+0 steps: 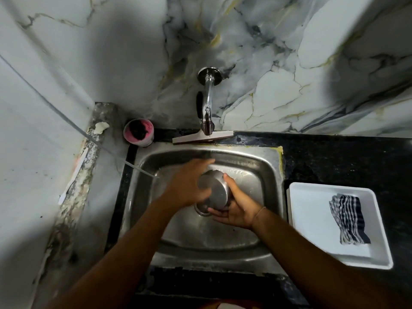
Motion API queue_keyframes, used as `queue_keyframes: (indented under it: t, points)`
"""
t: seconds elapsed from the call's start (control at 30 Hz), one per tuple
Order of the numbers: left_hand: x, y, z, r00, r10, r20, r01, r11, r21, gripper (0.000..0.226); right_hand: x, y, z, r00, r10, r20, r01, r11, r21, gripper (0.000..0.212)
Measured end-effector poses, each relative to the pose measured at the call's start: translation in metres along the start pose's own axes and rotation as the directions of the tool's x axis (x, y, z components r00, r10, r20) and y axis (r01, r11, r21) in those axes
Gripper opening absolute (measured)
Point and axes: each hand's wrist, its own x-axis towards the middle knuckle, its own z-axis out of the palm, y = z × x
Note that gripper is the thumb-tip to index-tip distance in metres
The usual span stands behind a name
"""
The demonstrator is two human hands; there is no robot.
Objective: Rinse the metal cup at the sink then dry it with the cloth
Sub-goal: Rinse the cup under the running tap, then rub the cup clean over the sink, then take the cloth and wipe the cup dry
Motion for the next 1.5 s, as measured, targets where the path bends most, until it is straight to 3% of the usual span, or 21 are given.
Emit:
queue_keyframes:
  t: [0.1,0.17,0.23,0.33,0.4,0.47,0.53,0.6,0.7,0.77,0.8,0.87,0.93,0.97,1.03,1.13,1.23,1.3,1.37,1.43,1.5]
  points:
    - [-0.025,0.005,0.043,0.997,0.056,0.045,-0.049,0.989,-0.139,0.133,-0.016,0.005,-0.003,0.996,-0.053,0.077,0.052,0.999,0.010,0.088]
    - [-0.028,0.015,0.059,0.997,0.004,-0.078,-0.018,0.984,-0.179,0.135,-0.026,0.007,-0.007,0.990,-0.036,0.133,0.035,0.999,0.011,0.097]
    - [-0.024,0.026,0.062,0.982,-0.022,-0.189,-0.010,0.986,-0.167,0.131,-0.035,0.006,-0.011,0.993,-0.033,0.112,0.049,0.988,-0.146,0.110]
    - [-0.014,0.037,0.060,0.943,0.051,-0.328,-0.059,0.998,-0.015,0.125,-0.052,0.005,-0.038,0.974,-0.216,-0.065,0.188,0.938,-0.290,0.092]
    - [-0.005,0.038,0.060,0.945,0.099,-0.310,-0.034,0.977,0.210,0.125,-0.056,0.004,-0.074,0.841,-0.491,-0.227,0.399,0.847,-0.351,0.057]
    - [0.007,0.036,0.061,0.988,-0.029,-0.151,0.085,0.921,0.381,0.126,-0.062,0.001,-0.125,0.605,-0.709,-0.362,0.564,0.703,-0.433,0.023]
    - [0.013,0.029,0.066,0.980,-0.195,-0.026,0.188,0.891,0.414,0.124,-0.070,-0.002,-0.180,0.415,-0.765,-0.492,0.465,0.643,-0.608,0.012]
    - [0.014,0.021,0.073,0.976,-0.218,0.029,0.189,0.900,0.392,0.125,-0.075,-0.001,-0.232,0.316,-0.759,-0.569,0.258,0.646,-0.718,0.021]
    - [0.015,0.014,0.076,0.971,-0.232,0.052,0.217,0.955,0.202,0.121,-0.073,-0.001,-0.284,0.327,-0.730,-0.601,-0.073,0.614,-0.786,0.056]
    - [0.015,0.015,0.074,0.942,-0.332,0.040,0.334,0.935,-0.115,0.096,-0.069,-0.001,-0.298,0.379,-0.728,-0.571,-0.186,0.544,-0.818,0.085]
    - [0.013,0.018,0.073,0.906,-0.421,0.051,0.415,0.855,-0.310,0.076,-0.066,-0.001,-0.302,0.378,-0.746,-0.549,-0.199,0.514,-0.835,0.091]
    - [0.006,0.023,0.067,0.773,-0.597,0.212,0.565,0.499,-0.657,0.047,-0.061,0.003,-0.312,0.311,-0.784,-0.537,-0.183,0.505,-0.844,0.086]
    - [-0.008,0.020,0.059,0.713,-0.588,0.382,0.562,0.154,-0.812,0.050,-0.057,0.005,-0.324,0.207,-0.821,-0.532,-0.174,0.504,-0.846,0.072]
    - [-0.015,0.016,0.057,0.729,-0.550,0.406,0.524,0.068,-0.849,0.053,-0.058,0.002,-0.330,0.185,-0.835,-0.518,-0.173,0.491,-0.854,0.066]
    - [-0.028,0.012,0.053,0.787,-0.474,0.395,0.456,0.015,-0.890,0.053,-0.059,-0.008,-0.341,0.174,-0.845,-0.506,-0.123,0.492,-0.862,0.049]
    - [-0.038,0.021,0.055,0.840,-0.353,0.413,0.438,-0.008,-0.899,0.063,-0.071,-0.026,-0.348,0.190,-0.716,-0.672,0.186,0.699,-0.691,0.035]
    - [-0.042,0.031,0.057,0.861,-0.309,0.403,0.392,-0.101,-0.914,0.069,-0.087,-0.034,-0.322,0.405,-0.553,-0.728,0.651,0.734,-0.195,0.029]
    - [-0.044,0.037,0.057,0.869,-0.349,0.350,0.331,-0.115,-0.937,0.063,-0.098,-0.032,-0.290,0.643,-0.603,-0.472,0.734,0.661,0.156,0.029]
    - [-0.042,0.043,0.057,0.872,-0.376,0.313,0.298,-0.101,-0.949,0.054,-0.114,-0.023,-0.245,0.771,-0.632,-0.074,0.612,0.705,0.358,0.029]
    - [-0.043,0.051,0.054,0.882,-0.382,0.276,0.293,-0.012,-0.956,0.055,-0.122,-0.010,-0.196,0.765,-0.641,0.052,0.629,0.763,0.150,0.020]
    - [-0.045,0.057,0.052,0.918,-0.335,0.213,0.267,0.122,-0.956,0.065,-0.120,0.005,-0.150,0.687,-0.727,0.001,0.712,0.674,-0.197,0.013]
